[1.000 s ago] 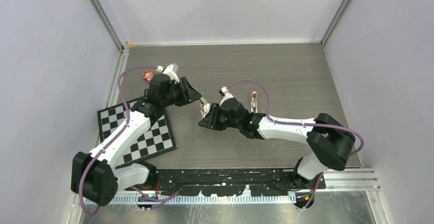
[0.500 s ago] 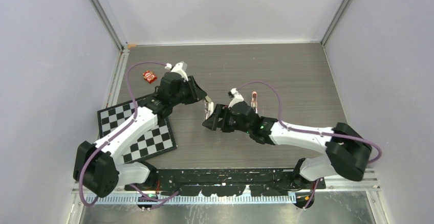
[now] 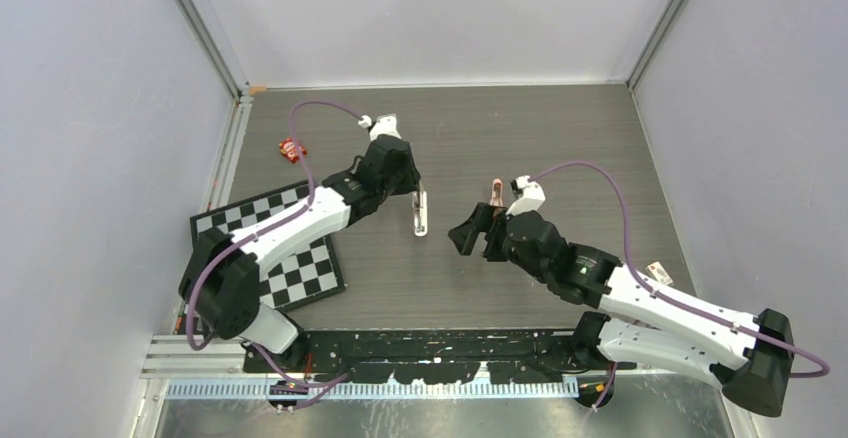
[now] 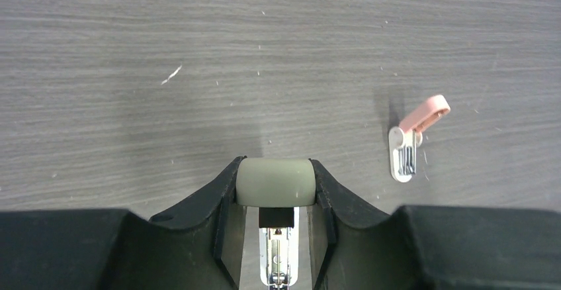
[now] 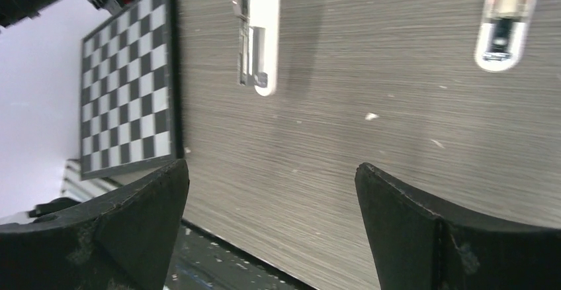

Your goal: Load the staples into the stapler

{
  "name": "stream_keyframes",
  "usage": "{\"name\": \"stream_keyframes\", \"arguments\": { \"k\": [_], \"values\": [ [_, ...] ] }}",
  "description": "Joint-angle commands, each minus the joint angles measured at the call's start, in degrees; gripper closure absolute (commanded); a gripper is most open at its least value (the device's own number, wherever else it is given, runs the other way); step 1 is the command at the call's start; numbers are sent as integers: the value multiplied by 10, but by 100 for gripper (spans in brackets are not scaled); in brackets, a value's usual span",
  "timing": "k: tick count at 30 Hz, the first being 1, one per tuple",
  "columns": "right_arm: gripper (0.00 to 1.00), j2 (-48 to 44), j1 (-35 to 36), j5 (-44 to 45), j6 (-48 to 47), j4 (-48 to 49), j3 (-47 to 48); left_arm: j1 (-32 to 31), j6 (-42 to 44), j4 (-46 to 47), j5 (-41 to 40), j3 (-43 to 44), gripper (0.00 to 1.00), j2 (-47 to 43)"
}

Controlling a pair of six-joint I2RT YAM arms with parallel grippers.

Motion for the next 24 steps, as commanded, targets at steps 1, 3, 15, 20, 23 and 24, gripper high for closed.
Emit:
{"name": "stream_keyframes", "arguments": {
  "k": [1,3,15,20,23,24],
  "values": [
    [0,-39,2,87,-4,-101,21,-18,9,3,-100,63,100,44],
    [0,-60,3,102,2,-116,14,-27,9,4,-121,83,100,70],
    [0,-78,2,141,7,-185,29,-43,9,-8,-163,178,100,201],
    [0,-85,3,145,6,-187,28,-46,15,-41,-164,207,100,229],
    [0,-87,3,151,3,-187,29,-46,18,-62,-159,219,97,240],
    [0,-86,2,154,1,-188,31,-46,20,-68,-158,224,95,244]
  ]
}}
